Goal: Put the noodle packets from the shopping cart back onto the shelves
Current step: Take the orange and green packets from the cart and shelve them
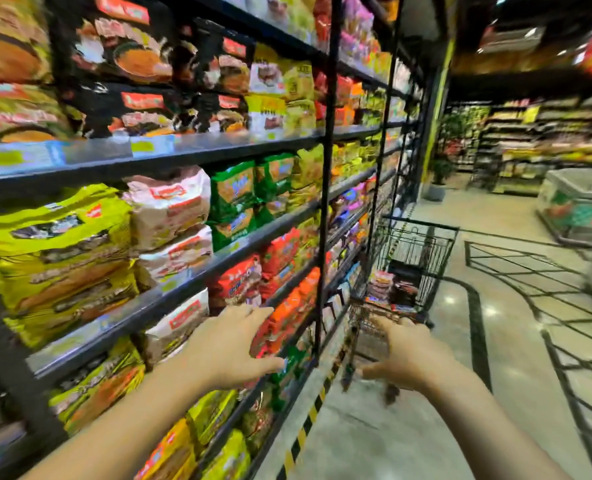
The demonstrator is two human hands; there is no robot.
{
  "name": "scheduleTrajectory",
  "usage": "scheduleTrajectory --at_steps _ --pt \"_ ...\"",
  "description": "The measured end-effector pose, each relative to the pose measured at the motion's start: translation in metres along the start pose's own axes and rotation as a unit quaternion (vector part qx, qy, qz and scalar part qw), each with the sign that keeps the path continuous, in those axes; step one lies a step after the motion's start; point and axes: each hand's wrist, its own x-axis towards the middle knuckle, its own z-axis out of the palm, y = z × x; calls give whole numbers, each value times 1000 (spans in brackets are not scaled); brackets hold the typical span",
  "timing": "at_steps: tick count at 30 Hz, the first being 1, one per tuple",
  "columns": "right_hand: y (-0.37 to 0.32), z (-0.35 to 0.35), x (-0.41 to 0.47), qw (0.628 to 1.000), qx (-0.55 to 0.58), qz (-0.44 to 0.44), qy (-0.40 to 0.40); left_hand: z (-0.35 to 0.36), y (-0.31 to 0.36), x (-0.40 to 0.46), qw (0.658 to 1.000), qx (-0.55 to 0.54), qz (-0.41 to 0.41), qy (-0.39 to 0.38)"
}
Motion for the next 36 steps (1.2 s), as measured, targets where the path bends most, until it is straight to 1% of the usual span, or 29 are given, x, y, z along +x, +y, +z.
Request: scheduleTrajectory --at_steps 5,11,17,21,29,36 --pt "46 0 36 999 13 49 -11 12 29 63 999 -10 42 -5" --pt "79 -12 96 995 26 94 -6 26 44 159 996 -26 85 -27" --pt "95 -32 193 989 39 141 -6 38 40 288 990 -31 131 -39" --pt "102 -50 265 987 46 155 1 42 33 375 986 -24 159 -43" --pt "129 -61 381 978 51 202 -8 56 31 517 981 -15 183 -62" --pt "189 -67 489 974 53 216 -31 79 63 641 977 -16 196 -79"
